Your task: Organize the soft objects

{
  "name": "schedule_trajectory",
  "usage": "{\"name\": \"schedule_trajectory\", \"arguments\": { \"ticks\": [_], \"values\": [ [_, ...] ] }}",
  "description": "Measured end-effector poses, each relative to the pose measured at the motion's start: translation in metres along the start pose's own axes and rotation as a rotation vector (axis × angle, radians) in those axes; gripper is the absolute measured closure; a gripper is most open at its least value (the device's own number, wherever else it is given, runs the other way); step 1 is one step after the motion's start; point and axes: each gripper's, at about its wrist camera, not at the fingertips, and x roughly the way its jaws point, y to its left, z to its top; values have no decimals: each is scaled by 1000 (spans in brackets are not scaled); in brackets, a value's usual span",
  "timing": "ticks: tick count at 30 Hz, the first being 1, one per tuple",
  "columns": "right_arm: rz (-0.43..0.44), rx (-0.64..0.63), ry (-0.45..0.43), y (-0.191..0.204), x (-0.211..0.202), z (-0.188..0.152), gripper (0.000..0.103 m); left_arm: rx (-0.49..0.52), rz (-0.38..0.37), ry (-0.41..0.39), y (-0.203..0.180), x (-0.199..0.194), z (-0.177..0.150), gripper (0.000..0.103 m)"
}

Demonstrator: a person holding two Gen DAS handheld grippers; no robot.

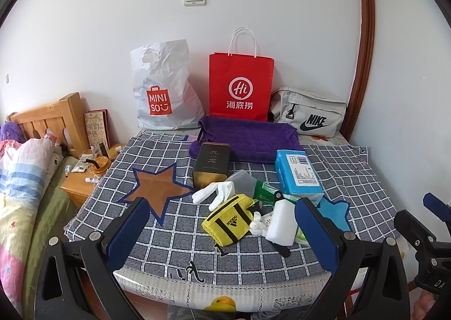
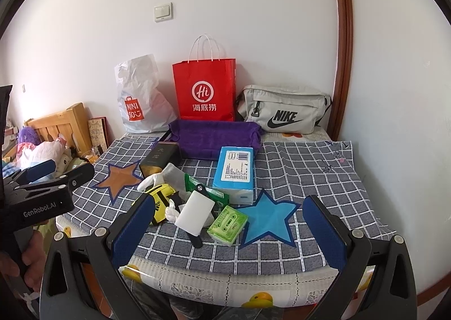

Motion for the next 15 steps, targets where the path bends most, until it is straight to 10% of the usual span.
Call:
{"name": "schedule_trajectory", "arguments": {
  "ticks": [15],
  "values": [
    [51, 15, 154, -7, 82, -34, 0, -47, 30, 155, 23, 84, -29, 0]
  ]
}}
